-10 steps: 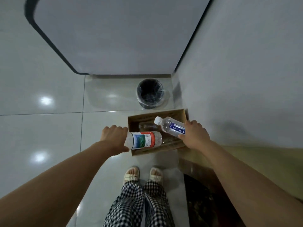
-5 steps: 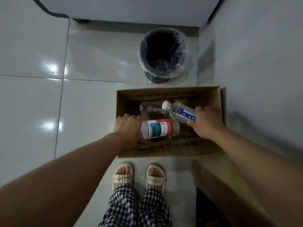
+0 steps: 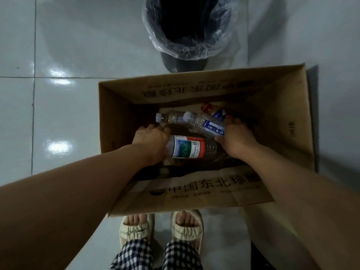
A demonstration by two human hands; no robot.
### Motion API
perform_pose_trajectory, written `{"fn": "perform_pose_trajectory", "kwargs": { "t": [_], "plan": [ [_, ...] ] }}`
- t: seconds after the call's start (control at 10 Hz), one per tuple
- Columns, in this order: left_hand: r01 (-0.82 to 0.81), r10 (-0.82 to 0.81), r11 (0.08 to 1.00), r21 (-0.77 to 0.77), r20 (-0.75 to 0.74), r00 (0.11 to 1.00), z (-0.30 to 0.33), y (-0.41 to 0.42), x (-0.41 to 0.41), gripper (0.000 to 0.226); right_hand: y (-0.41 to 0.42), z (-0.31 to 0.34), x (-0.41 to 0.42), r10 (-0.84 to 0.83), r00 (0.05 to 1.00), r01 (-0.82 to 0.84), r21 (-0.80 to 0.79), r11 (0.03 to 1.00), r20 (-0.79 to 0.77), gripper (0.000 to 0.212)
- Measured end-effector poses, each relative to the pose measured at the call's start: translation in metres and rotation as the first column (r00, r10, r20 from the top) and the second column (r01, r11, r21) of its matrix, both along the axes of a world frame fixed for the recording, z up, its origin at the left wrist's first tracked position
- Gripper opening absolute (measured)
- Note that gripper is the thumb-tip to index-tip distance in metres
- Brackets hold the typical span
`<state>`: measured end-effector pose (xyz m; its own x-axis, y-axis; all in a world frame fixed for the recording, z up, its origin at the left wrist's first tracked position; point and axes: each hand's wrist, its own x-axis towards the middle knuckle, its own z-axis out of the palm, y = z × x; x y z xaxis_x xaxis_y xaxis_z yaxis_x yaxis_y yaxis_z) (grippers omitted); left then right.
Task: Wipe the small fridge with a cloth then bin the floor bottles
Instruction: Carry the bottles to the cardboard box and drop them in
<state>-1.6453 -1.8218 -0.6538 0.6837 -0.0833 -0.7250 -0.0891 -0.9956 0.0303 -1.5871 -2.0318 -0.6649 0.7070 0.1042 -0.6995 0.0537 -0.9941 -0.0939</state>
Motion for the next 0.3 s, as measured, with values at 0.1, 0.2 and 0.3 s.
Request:
{"fn": "perform_pose_trajectory", "kwargs": {
  "t": [0.1, 0.2, 0.3],
  "plan": [
    [0.007, -0.007, 1.000, -0.010, -0.014, 1.000, -0.002, 0.001, 0.000, 0.070, 0.003, 0.000, 0.000, 0.061, 0.997, -0.063, -0.040, 0.997, -0.050, 0.077],
    [-0.003, 0.002, 1.000, -0.009, -0.029, 1.000, 0.006, 0.003, 0.001, 0.069, 0.004, 0.010, -0.001, 0.147, 0.987, -0.151, -0.084, 0.985, -0.059, 0.078],
    [0.047, -0.046, 0.999, -0.004, 0.054, 0.997, 0.032, 0.004, 0.006, 0.066, 0.007, 0.036, -0.004, 0.149, 0.988, -0.151, -0.061, 0.987, -0.027, 0.077]
  ]
}}
